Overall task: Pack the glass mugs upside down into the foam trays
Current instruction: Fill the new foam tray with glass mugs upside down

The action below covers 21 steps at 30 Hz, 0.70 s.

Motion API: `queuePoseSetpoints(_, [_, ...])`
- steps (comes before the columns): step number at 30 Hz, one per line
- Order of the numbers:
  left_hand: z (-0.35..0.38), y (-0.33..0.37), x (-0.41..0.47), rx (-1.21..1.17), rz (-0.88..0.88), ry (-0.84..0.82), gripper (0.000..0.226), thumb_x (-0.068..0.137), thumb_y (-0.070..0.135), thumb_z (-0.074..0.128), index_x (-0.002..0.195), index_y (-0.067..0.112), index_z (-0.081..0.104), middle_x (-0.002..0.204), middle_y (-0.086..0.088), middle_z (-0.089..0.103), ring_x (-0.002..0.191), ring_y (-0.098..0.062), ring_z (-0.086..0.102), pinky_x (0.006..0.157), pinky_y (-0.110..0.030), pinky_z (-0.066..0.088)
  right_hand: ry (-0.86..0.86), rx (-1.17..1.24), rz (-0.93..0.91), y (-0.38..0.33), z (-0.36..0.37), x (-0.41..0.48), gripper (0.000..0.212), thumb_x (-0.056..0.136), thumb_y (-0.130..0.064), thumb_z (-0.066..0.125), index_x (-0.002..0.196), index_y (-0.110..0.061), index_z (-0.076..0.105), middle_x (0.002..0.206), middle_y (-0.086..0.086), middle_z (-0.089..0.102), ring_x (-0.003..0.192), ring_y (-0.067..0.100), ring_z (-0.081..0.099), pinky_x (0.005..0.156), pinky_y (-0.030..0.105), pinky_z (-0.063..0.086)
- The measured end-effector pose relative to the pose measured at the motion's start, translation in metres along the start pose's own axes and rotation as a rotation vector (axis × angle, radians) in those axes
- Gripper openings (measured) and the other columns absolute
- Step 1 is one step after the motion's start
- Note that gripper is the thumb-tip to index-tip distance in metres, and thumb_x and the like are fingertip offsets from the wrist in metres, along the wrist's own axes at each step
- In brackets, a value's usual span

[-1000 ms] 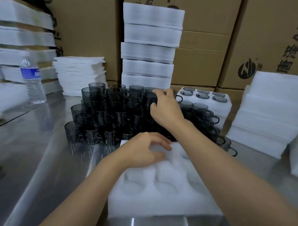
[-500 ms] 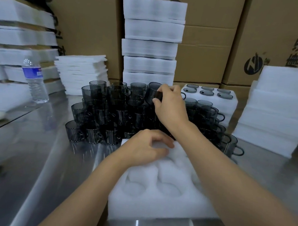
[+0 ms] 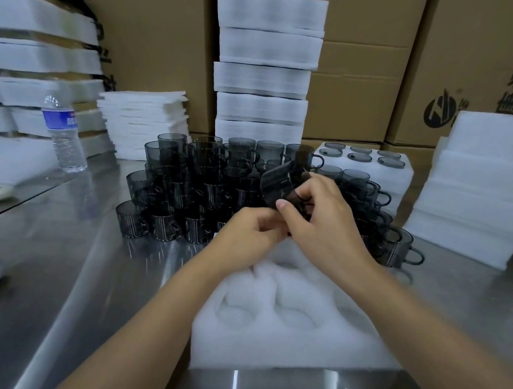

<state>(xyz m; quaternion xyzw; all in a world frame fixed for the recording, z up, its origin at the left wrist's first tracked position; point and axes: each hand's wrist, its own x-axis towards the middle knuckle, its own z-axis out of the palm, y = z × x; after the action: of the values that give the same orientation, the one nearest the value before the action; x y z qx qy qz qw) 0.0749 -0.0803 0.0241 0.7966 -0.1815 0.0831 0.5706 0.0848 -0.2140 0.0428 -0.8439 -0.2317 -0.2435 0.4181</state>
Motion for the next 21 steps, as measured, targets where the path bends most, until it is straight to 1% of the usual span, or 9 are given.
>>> queuePoseSetpoints(2, [-0.001,-0.002,0.001,-0.072,-0.021,0.086,0.037,0.090,-0.010,0.047,0.093,0.018,0.070,0.083,0.012,0.073,0.083,0.005,0.066,0.072,-0.009,0.046,0.060,0.067,0.015,0.002,-0.001,-0.001,0.014,0.085,-0.021,0.067,0.085,-0.016,0.054,0.117,-0.005,0.046,0.091,-0.009,0.040,0.089,0.019,0.039])
queuePoseSetpoints(6, [0.001,-0.007,0.007,-0.137,-0.054,0.234,0.042,0.088,-0.011,0.042,0.101,0.021,0.065,0.087,0.005,0.073,0.090,-0.003,0.067,0.081,-0.018,0.051,0.080,0.107,0.031,0.006,-0.002,-0.001,0.024,0.078,-0.016,0.074,0.089,-0.022,0.053,0.107,-0.008,0.047,0.091,0.002,0.048,0.084,0.024,0.043])
queuePoseSetpoints(8, [0.001,-0.006,0.008,-0.246,-0.078,0.267,0.040,0.090,-0.006,0.038,0.097,0.022,0.065,0.082,0.006,0.073,0.083,-0.005,0.068,0.075,-0.022,0.053,0.055,0.089,0.044,0.008,0.000,-0.002,0.032,0.076,-0.016,0.075,0.097,-0.026,0.052,0.109,-0.009,0.047,0.093,0.005,0.049,0.083,0.024,0.042])
queuePoseSetpoints(11, [0.000,-0.005,0.009,-0.328,-0.085,0.273,0.039,0.093,0.004,0.030,0.092,0.023,0.064,0.073,0.006,0.072,0.071,-0.006,0.067,0.066,-0.026,0.051,0.055,0.087,0.044,0.010,0.001,-0.003,0.045,0.075,-0.018,0.077,0.106,-0.032,0.047,0.111,-0.012,0.045,0.091,-0.004,0.047,0.077,0.012,0.039])
queuePoseSetpoints(13, [0.000,-0.005,0.009,-0.331,-0.098,0.251,0.035,0.097,0.018,0.030,0.094,0.018,0.065,0.071,0.004,0.071,0.066,-0.007,0.066,0.064,-0.026,0.049,0.069,0.102,0.039,0.009,0.002,-0.004,0.052,0.073,-0.017,0.078,0.109,-0.034,0.043,0.113,-0.013,0.044,0.090,-0.006,0.045,0.077,0.007,0.037])
queuePoseSetpoints(14, [0.001,-0.006,0.010,-0.322,-0.108,0.240,0.034,0.098,0.027,0.033,0.095,0.015,0.065,0.070,0.004,0.071,0.064,-0.007,0.066,0.064,-0.026,0.049,0.075,0.107,0.038,0.008,0.002,-0.004,0.055,0.072,-0.016,0.078,0.111,-0.033,0.043,0.114,-0.012,0.044,0.090,-0.005,0.044,0.079,0.009,0.037])
queuePoseSetpoints(16, [0.001,-0.007,0.011,-0.288,-0.113,0.228,0.037,0.089,0.043,0.044,0.094,0.013,0.066,0.071,0.002,0.071,0.065,-0.009,0.066,0.066,-0.027,0.050,0.084,0.124,0.038,0.008,0.003,-0.005,0.059,0.071,-0.016,0.078,0.116,-0.030,0.043,0.116,-0.010,0.044,0.098,0.002,0.044,0.085,0.015,0.038])
queuePoseSetpoints(18, [0.001,-0.008,0.011,-0.262,-0.099,0.218,0.036,0.079,0.046,0.048,0.087,0.017,0.068,0.072,0.002,0.070,0.066,-0.010,0.066,0.068,-0.029,0.050,0.090,0.128,0.026,0.008,0.004,-0.005,0.063,0.071,-0.016,0.077,0.122,-0.027,0.042,0.115,-0.010,0.042,0.100,0.004,0.044,0.087,0.017,0.038])
queuePoseSetpoints(21, [0.001,-0.009,0.012,-0.264,-0.095,0.213,0.031,0.078,0.046,0.050,0.078,0.023,0.069,0.071,0.002,0.070,0.065,-0.009,0.065,0.067,-0.028,0.050,0.082,0.089,0.024,0.009,0.003,-0.005,0.066,0.071,-0.018,0.077,0.128,-0.024,0.043,0.115,-0.011,0.039,0.101,0.003,0.043,0.089,0.016,0.037])
